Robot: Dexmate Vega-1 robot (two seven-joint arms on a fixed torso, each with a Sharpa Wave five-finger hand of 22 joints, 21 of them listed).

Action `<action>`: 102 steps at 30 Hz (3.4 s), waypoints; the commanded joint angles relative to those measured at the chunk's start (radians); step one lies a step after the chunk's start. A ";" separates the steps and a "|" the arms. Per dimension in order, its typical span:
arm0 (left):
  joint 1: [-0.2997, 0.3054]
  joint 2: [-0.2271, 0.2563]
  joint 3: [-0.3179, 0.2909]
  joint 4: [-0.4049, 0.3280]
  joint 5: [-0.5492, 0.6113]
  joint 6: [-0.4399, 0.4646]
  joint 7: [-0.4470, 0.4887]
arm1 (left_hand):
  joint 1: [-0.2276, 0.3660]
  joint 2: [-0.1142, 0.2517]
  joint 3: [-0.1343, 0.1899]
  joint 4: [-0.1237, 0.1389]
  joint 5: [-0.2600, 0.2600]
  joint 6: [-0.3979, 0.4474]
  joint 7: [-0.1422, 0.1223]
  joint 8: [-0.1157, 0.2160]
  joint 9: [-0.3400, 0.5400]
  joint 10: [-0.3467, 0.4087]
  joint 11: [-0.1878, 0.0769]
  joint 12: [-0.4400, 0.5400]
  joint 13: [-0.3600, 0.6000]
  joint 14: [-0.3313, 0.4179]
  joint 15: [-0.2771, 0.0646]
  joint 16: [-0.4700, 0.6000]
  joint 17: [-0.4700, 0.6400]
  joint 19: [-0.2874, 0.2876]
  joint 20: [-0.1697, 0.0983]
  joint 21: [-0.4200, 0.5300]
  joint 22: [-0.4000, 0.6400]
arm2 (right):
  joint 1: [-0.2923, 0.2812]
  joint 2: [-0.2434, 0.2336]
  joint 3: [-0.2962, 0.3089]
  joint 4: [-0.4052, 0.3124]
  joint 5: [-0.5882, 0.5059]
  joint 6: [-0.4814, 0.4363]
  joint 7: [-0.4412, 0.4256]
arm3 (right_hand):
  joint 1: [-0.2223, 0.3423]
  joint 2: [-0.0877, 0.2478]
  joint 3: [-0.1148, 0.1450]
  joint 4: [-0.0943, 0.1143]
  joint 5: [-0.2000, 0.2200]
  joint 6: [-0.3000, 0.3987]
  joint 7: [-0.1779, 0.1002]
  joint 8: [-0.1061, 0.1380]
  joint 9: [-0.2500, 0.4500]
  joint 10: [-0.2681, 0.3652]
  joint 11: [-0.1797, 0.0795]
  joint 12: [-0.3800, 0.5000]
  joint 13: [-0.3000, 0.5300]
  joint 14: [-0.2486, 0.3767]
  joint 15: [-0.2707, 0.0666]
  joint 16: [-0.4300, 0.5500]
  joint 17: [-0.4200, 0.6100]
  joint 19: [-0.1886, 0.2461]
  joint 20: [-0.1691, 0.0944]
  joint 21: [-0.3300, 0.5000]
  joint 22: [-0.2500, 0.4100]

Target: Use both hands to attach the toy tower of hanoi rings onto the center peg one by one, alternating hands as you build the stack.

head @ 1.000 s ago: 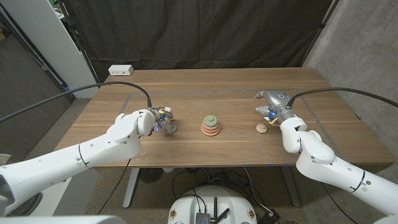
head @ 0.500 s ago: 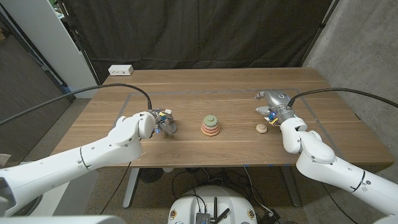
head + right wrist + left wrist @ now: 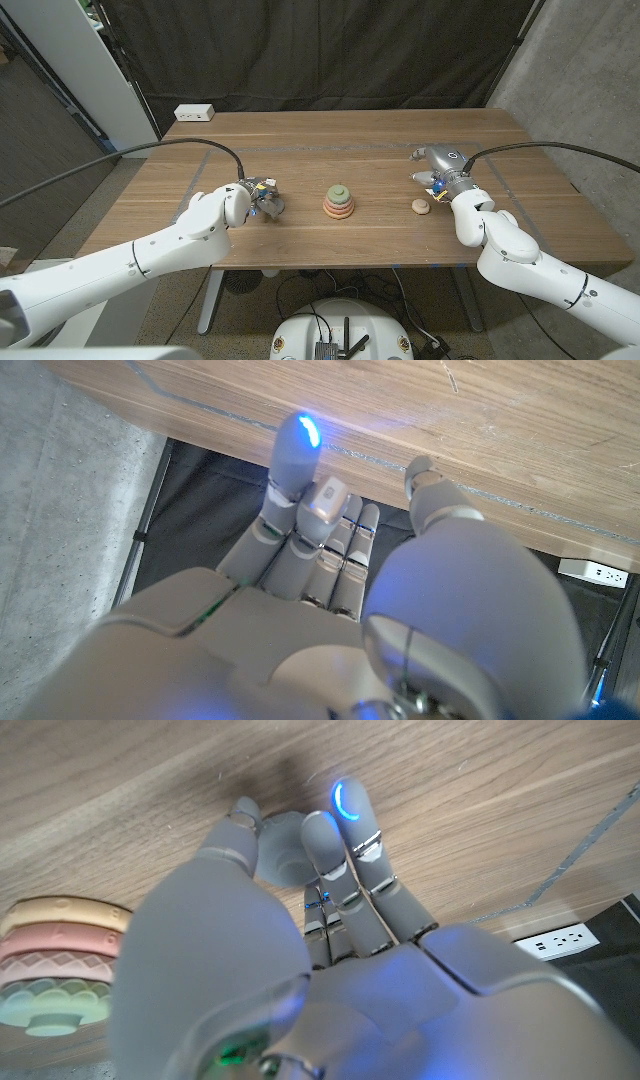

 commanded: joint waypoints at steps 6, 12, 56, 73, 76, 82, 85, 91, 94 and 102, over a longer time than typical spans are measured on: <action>0.054 -0.010 -0.034 0.015 -0.065 -0.031 0.094 | 0.019 0.000 0.000 -0.001 -0.003 0.019 -0.008 0.007 0.003 0.014 -0.019 0.012 0.003 -0.003 -0.039 0.007 0.000 0.008 -0.084 -0.005 0.005 | 0.011 0.002 -0.014 0.001 0.001 -0.003 0.008 | -0.005 0.006 0.011 0.000 0.008 0.008 0.008 -0.002 0.004 0.005 0.000 -0.001 0.004 0.006 0.002 0.005 0.000 0.011 0.000 0.005 0.001; 0.058 -0.003 -0.033 0.010 -0.079 -0.029 0.099 | 0.038 0.007 0.004 -0.005 -0.002 0.035 -0.014 0.012 0.003 0.033 -0.029 0.019 0.006 -0.004 -0.039 0.007 -0.005 0.010 -0.086 -0.006 0.006 | 0.014 0.003 -0.018 0.001 -0.001 -0.004 0.010 | -0.005 0.007 0.013 0.000 0.009 0.009 0.009 -0.002 0.004 0.004 0.000 -0.001 0.004 0.002 0.001 0.003 -0.004 0.013 0.000 0.007 0.003; -0.027 0.010 0.033 -0.023 -0.098 0.039 0.108 | 0.257 0.081 0.052 -0.016 0.011 0.123 -0.002 0.029 0.025 0.146 -0.046 0.067 0.065 -0.003 -0.040 0.037 -0.004 0.010 -0.088 0.008 0.017 | 0.051 0.027 -0.020 0.063 0.022 0.062 -0.010 | -0.028 0.012 0.017 0.007 0.010 0.014 0.010 -0.004 0.004 0.011 0.004 0.000 0.006 -0.001 0.002 0.012 -0.001 0.011 0.000 0.004 0.002; 0.013 0.038 -0.046 -0.038 -0.141 -0.031 0.138 | 0.281 0.092 0.045 -0.009 0.007 0.127 0.000 0.027 0.034 0.149 -0.046 0.068 0.090 -0.016 -0.039 0.043 -0.001 -0.004 -0.087 0.020 0.020 | 0.035 0.015 -0.016 0.032 0.006 0.032 -0.002 | -0.031 0.015 0.022 0.004 0.011 0.018 0.010 -0.005 0.005 0.011 0.002 0.000 0.008 -0.005 0.001 0.014 -0.003 0.010 0.000 0.002 0.001; 0.023 0.045 -0.064 -0.044 -0.150 -0.043 0.147 | 0.282 0.093 0.044 -0.009 0.007 0.127 0.001 0.027 0.035 0.151 -0.046 0.069 0.092 -0.016 -0.039 0.045 0.000 -0.005 -0.087 0.021 0.020 | 0.029 0.011 -0.014 0.024 0.004 0.027 -0.002 | -0.031 0.014 0.022 0.003 0.011 0.017 0.011 -0.005 0.005 0.011 0.002 0.000 0.008 -0.004 0.001 0.016 -0.002 0.010 0.000 0.002 0.001; 0.043 0.063 -0.097 -0.061 -0.165 -0.073 0.162 | 0.285 0.096 0.042 -0.008 0.007 0.127 -0.001 0.026 0.036 0.152 -0.048 0.069 0.098 -0.015 -0.039 0.051 0.004 -0.010 -0.087 0.021 0.019 | 0.018 0.004 -0.008 0.012 0.004 0.019 -0.003 | -0.031 0.013 0.024 0.001 0.011 0.018 0.011 -0.005 0.005 0.012 0.001 0.000 0.009 -0.005 0.001 0.017 -0.002 0.011 0.000 0.002 0.001; 0.055 0.076 -0.118 -0.072 -0.175 -0.090 0.170 | 0.286 0.097 0.040 -0.007 0.006 0.127 -0.002 0.026 0.037 0.151 -0.047 0.069 0.101 -0.021 -0.039 0.048 0.001 -0.011 -0.086 0.023 0.019 | 0.013 0.001 -0.006 0.006 0.002 0.015 -0.003 | -0.031 0.013 0.024 0.001 0.011 0.018 0.010 -0.005 0.005 0.011 0.001 0.000 0.009 -0.005 0.001 0.018 -0.002 0.010 0.000 0.001 0.001; 0.068 0.096 -0.147 -0.095 -0.181 -0.098 0.170 | 0.286 0.098 0.037 -0.006 0.006 0.127 -0.004 0.025 0.038 0.151 -0.050 0.068 0.106 -0.020 -0.039 0.052 0.004 -0.013 -0.086 0.025 0.019 | 0.003 -0.003 -0.002 -0.007 0.000 0.009 -0.006 | -0.031 0.012 0.026 0.000 0.011 0.019 0.009 -0.005 0.005 0.013 0.000 0.001 0.010 -0.004 0.001 0.020 -0.001 0.012 0.000 0.003 0.002; 0.069 0.104 -0.155 -0.104 -0.175 -0.099 0.168 | 0.287 0.099 0.036 -0.006 0.005 0.126 -0.004 0.025 0.039 0.152 -0.048 0.068 0.110 -0.024 -0.039 0.052 0.003 -0.016 -0.086 0.026 0.019 | 0.000 -0.005 -0.001 -0.011 -0.001 0.007 -0.006 | -0.031 0.012 0.026 -0.001 0.010 0.019 0.008 -0.005 0.005 0.014 0.001 0.001 0.010 -0.005 0.001 0.020 -0.001 0.011 0.000 0.001 0.001; 0.078 0.115 -0.198 -0.095 -0.201 -0.157 0.176 | 0.288 0.100 0.032 -0.005 0.005 0.125 -0.007 0.023 0.041 0.148 -0.051 0.066 0.115 -0.027 -0.039 0.054 0.003 -0.019 -0.087 0.029 0.019 | -0.005 -0.003 0.003 -0.018 0.004 0.004 -0.005 | -0.033 0.013 0.028 -0.001 0.010 0.022 0.009 -0.005 0.005 0.014 0.005 0.001 0.010 -0.003 0.002 0.025 0.001 0.013 0.000 0.003 0.003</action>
